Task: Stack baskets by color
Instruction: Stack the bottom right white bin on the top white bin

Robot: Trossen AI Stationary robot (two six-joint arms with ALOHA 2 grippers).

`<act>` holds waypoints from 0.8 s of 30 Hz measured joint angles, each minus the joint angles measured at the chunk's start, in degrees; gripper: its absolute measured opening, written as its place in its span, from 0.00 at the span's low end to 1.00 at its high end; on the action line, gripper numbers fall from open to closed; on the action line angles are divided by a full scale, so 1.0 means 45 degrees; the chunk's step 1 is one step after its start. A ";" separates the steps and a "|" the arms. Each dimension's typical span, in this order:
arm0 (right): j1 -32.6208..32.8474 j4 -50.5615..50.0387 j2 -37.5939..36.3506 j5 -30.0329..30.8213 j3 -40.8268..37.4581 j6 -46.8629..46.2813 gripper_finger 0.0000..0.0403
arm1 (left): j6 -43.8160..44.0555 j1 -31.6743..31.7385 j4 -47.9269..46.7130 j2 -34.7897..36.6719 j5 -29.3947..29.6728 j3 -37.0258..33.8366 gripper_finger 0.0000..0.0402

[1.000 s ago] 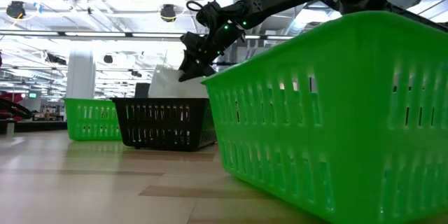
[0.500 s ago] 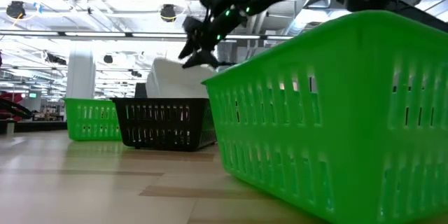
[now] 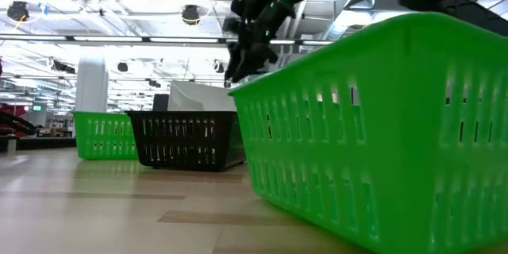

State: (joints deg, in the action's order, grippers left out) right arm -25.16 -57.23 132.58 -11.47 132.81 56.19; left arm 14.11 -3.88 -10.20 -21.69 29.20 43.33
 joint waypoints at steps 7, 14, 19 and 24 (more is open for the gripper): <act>0.0348 -0.0246 0.0694 -0.0396 -0.0228 0.0588 0.59 | 0.0010 0.0002 -0.0191 -0.0001 0.0133 0.0000 0.56; 0.0580 0.0087 0.1269 0.0055 -0.0205 0.0902 0.59 | 0.0116 0.0000 -0.0179 -0.0005 0.0134 0.0000 0.56; 0.0582 0.0326 0.1429 0.0302 -0.0203 0.0751 0.57 | 0.0121 0.0000 -0.0183 -0.0005 0.0139 0.0000 0.56; 0.0452 0.0274 0.1667 0.0350 -0.0211 0.0572 0.51 | 0.0126 0.0000 -0.0187 -0.0005 0.0137 0.0000 0.56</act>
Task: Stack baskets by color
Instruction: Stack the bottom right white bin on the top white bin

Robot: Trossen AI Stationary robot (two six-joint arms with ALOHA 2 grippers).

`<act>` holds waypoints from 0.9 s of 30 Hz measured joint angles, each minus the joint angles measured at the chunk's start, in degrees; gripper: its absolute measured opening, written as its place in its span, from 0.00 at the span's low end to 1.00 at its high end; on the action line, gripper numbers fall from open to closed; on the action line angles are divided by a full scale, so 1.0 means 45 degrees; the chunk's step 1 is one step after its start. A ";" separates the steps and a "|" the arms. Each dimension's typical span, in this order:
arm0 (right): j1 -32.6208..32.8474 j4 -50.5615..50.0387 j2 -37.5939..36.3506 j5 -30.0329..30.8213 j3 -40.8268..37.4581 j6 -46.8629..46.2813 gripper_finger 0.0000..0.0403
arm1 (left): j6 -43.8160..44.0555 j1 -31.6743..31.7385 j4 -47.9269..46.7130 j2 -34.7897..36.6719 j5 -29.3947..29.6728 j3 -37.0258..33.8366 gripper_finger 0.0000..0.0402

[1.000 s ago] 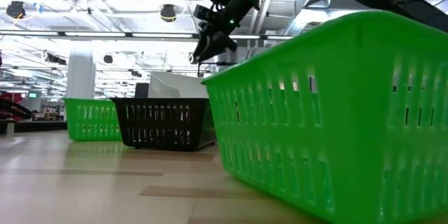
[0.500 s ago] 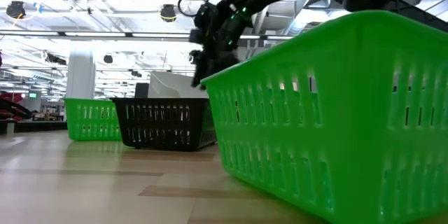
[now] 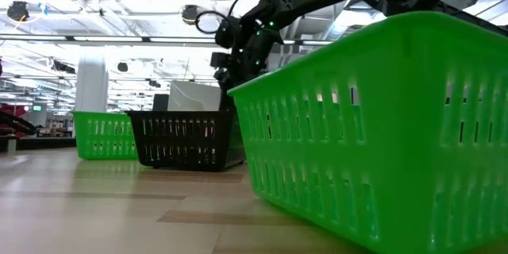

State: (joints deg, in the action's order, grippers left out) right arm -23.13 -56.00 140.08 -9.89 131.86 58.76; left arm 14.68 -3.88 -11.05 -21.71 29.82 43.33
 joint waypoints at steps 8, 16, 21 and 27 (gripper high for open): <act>-0.0060 0.0324 0.0115 0.0535 0.0002 0.0239 0.33 | 0.0011 0.0000 0.0011 0.0000 0.0002 0.0000 0.56; -0.0060 0.0211 0.0196 0.0553 0.0008 0.0285 0.09 | 0.0024 0.0005 0.0005 0.0000 0.0002 0.0000 0.56; -0.0025 0.0297 0.0191 0.0961 0.0018 0.0414 0.03 | 0.0029 0.0000 0.0000 0.0000 0.0000 0.0000 0.56; 0.0086 0.0292 0.0181 0.1419 0.0018 0.0714 0.02 | 0.0029 0.0000 0.0000 0.0000 0.0002 0.0000 0.56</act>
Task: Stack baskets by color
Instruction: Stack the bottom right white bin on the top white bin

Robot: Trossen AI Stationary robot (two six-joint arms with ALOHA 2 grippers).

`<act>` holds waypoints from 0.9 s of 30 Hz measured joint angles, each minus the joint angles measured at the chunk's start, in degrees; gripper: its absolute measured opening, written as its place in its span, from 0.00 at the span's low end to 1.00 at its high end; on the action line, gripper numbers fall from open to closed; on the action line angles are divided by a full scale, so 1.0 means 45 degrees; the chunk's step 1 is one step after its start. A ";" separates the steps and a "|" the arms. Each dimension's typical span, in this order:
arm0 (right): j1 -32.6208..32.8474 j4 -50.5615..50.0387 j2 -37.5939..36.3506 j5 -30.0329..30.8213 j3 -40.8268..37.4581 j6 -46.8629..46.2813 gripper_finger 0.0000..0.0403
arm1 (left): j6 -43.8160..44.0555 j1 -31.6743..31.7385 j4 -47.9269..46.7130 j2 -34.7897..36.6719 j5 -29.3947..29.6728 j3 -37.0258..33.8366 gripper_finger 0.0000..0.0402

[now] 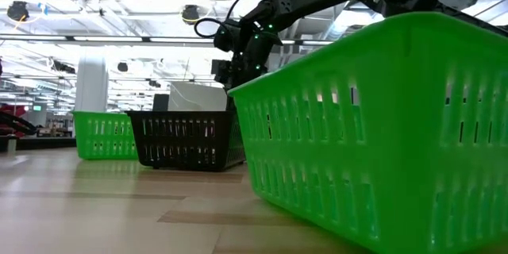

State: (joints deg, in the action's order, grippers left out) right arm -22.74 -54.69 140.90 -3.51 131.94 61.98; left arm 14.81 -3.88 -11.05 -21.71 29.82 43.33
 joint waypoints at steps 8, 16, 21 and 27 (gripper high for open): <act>0.0000 -0.0217 -0.0204 0.0100 -0.0005 -0.0003 0.01 | 0.0000 0.0000 -0.0005 0.0000 0.0000 0.0000 0.56; -0.0032 -0.0562 -0.0702 0.0048 -0.0015 -0.0041 0.01 | -0.0005 0.0000 -0.0005 0.0000 0.0000 0.0000 0.56; -0.0044 -0.0858 -0.0828 -0.0055 0.0007 -0.0147 0.01 | -0.0005 0.0000 -0.0006 0.0000 0.0000 0.0000 0.56; -0.0063 -0.1050 -0.0809 -0.0490 -0.0005 -0.0207 0.01 | 0.0000 0.0000 -0.0010 0.0005 0.0000 0.0000 0.56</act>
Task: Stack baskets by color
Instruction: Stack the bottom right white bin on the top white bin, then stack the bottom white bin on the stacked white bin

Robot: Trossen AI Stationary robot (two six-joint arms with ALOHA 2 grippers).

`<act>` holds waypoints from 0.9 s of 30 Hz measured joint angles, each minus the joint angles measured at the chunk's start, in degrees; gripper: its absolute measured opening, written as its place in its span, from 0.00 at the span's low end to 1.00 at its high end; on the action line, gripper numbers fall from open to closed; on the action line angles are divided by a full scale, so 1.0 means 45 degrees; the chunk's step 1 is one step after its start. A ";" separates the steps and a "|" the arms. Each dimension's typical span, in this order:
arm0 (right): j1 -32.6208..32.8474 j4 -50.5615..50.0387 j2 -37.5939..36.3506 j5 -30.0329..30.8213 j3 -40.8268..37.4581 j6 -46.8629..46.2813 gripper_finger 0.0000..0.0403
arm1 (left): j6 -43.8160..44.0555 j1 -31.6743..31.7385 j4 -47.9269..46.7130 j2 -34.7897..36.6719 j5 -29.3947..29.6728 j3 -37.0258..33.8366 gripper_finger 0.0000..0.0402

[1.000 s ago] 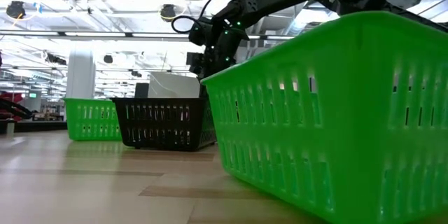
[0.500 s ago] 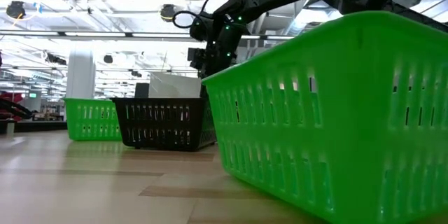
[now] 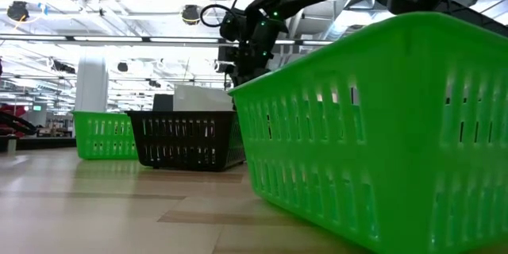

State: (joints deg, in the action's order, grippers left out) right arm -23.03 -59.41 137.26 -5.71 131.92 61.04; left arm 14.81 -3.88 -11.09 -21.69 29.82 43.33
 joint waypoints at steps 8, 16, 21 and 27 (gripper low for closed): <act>-0.0081 0.0077 0.0003 -0.0399 0.0000 -0.0239 0.10 | 0.0151 0.0002 -0.0059 -0.0002 -0.0002 0.0000 0.56; -0.0160 0.0426 0.0003 -0.0437 0.0000 -0.0447 0.27 | 0.0151 0.0000 -0.0074 -0.0001 0.0000 0.0000 0.56; -0.0126 0.0278 -0.0135 -0.0428 0.0000 -0.1078 0.38 | 0.0209 0.0002 -0.0413 -0.0005 0.0000 0.0000 0.56; 0.0126 -0.0332 -0.1089 -0.0433 0.0005 -0.2155 0.45 | 0.0450 0.0000 -0.0755 -0.0005 -0.0004 -0.0004 0.56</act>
State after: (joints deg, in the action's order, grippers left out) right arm -22.46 -60.91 132.36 -7.66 131.94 51.35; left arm 16.83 -3.88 -14.49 -21.71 29.80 43.31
